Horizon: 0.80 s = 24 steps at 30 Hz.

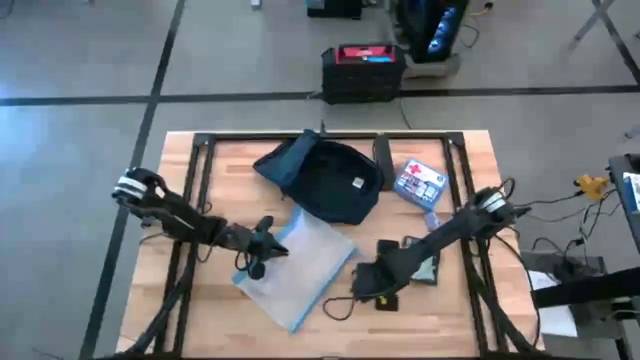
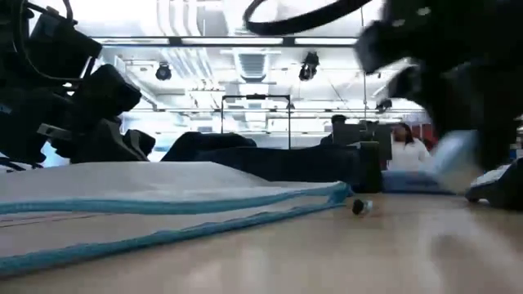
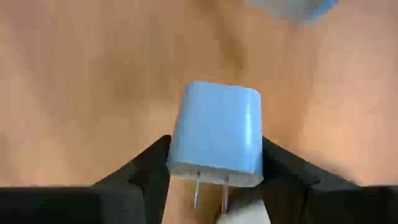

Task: Unpack backpack
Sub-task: Remove the white charger adapter inside the zip bag, then remove the pink charger adapter inside the zip bag

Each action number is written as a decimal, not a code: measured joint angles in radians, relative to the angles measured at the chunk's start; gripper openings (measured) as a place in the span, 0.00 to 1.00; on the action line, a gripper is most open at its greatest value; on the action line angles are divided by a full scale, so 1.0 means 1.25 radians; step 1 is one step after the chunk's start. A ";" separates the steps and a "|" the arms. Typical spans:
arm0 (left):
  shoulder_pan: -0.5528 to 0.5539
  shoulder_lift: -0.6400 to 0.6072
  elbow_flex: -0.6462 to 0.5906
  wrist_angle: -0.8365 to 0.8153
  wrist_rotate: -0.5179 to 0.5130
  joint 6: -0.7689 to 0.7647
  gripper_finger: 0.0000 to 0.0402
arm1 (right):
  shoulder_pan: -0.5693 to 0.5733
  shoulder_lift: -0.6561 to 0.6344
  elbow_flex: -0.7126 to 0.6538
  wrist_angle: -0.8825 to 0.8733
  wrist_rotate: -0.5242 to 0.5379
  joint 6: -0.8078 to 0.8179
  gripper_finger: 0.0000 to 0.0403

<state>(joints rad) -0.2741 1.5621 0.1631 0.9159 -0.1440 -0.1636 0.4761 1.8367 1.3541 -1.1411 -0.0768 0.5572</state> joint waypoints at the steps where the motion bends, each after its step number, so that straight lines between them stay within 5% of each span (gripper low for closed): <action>1: 0.000 -0.002 0.000 0.000 0.000 0.002 0.06 | -0.004 -0.005 -0.002 -0.019 -0.034 -0.008 0.44; 9: 0.000 -0.003 0.001 -0.002 0.001 0.007 0.06 | -0.019 0.041 0.000 -0.024 -0.188 -0.035 0.44; 15: 0.000 -0.003 0.002 -0.008 0.001 0.007 0.06 | -0.013 0.095 0.000 -0.036 -0.217 0.008 0.44; 24: -0.001 -0.005 0.003 -0.015 0.002 0.007 0.06 | -0.018 0.092 0.028 -0.151 -0.219 0.099 0.82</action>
<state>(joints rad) -0.2749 1.5562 0.1669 0.8970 -0.1421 -0.1543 0.4530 1.9513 1.3891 -1.3305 -0.3509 0.6809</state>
